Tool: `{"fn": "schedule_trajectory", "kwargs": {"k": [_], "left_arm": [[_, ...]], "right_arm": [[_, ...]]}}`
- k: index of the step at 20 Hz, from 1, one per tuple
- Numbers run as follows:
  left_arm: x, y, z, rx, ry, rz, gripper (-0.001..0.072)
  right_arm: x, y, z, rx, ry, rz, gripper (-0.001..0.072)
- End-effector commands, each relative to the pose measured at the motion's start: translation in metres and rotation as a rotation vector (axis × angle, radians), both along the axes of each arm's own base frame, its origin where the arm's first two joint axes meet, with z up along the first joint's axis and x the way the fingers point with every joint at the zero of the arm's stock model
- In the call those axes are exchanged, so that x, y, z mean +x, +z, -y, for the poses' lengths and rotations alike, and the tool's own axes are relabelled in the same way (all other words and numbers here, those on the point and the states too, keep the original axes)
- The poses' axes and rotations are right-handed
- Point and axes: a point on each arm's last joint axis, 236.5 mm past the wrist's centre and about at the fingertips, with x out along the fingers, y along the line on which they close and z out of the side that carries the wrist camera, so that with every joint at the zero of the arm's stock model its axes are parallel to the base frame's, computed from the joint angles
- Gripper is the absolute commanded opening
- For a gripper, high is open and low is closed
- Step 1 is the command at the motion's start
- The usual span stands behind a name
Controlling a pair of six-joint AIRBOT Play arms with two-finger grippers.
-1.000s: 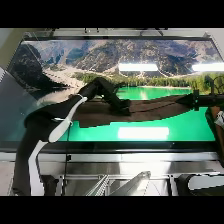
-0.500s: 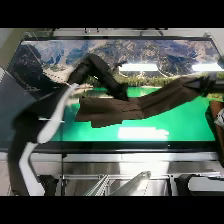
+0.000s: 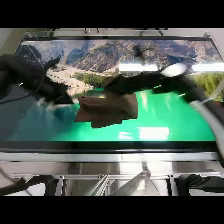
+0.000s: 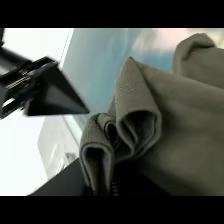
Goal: Fold the shirts.
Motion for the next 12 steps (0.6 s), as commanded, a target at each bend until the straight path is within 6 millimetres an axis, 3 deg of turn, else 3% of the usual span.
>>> {"fn": "schedule_trajectory", "kwargs": {"k": [1,2,3,4,7,9,10,12], "left_arm": [[-0.037,-0.009,-0.048,0.000,0.145,-0.006,0.0016],[-0.042,-0.008,-0.055,-0.007,0.176,0.009,0.0016],[-0.043,-0.004,-0.057,-0.028,0.207,0.032,0.0016],[-0.039,0.002,-0.057,-0.058,0.246,0.066,0.0016],[-0.035,0.019,-0.050,-0.122,0.265,0.129,0.0016],[-0.034,0.021,-0.051,-0.119,0.267,0.137,0.0016],[-0.035,0.020,-0.051,-0.119,0.266,0.135,0.0016],[-0.035,0.021,-0.050,-0.120,0.266,0.136,0.0016]], "right_arm": [[-0.017,-0.056,-0.083,-0.045,-0.044,0.038,0.0481],[-0.018,-0.065,-0.090,-0.040,-0.041,0.028,0.0516],[-0.014,-0.067,-0.090,-0.032,-0.048,0.030,0.0422],[-0.007,-0.061,-0.085,-0.019,-0.059,0.039,0.0424],[0.011,-0.020,-0.043,0.026,-0.018,0.091,0.0427],[0.026,0.004,0.010,0.007,-0.015,0.095,0.0417],[0.036,0.006,0.050,-0.052,-0.039,0.082,0.0417],[0.055,-0.018,0.143,-0.272,-0.133,0.025,0.0451]]}}
